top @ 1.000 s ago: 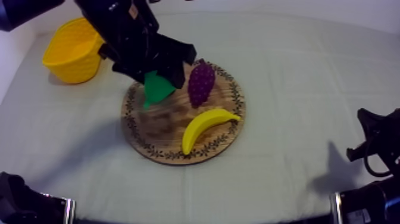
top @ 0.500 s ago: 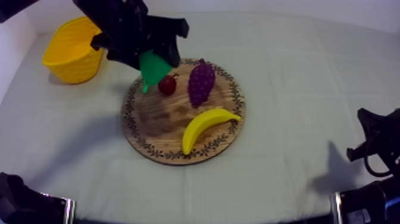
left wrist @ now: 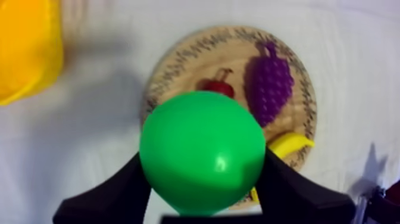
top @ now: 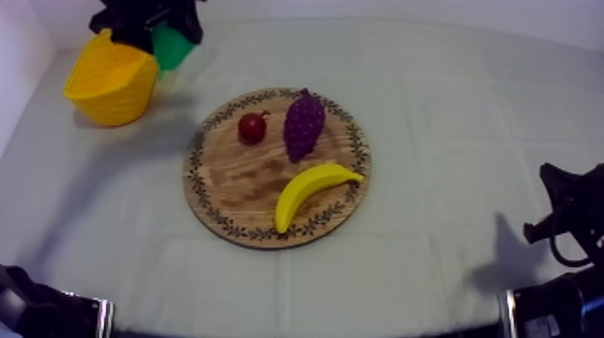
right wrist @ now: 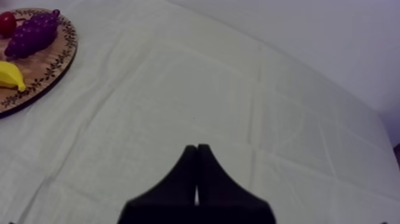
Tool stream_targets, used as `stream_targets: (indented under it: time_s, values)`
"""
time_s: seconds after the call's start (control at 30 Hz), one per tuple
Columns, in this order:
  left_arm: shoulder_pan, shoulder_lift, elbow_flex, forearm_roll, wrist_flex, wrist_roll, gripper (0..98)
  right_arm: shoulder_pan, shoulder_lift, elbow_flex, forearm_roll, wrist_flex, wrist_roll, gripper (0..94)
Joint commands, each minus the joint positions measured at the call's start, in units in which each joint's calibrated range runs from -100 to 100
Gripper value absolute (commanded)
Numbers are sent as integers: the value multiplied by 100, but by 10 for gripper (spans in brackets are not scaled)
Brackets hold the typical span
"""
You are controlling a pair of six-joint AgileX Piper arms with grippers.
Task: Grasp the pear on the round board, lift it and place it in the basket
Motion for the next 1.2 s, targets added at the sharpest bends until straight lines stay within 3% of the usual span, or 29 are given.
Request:
stream_targets:
  time_s: [0.0, 0.77, 1.17]
  values:
    - [-260, 37, -123, -14, 11, -93, 504, -1, -3, -2, 1, 2, 1, 4]
    - [-1547, 795, -1344, -177, 25, -780, 493, -9, -3, -2, 1, 2, 1, 4]
    - [-1935, 1609, -2239, -211, 25, -1018, 491, -9, -3, -2, 1, 2, 1, 4]
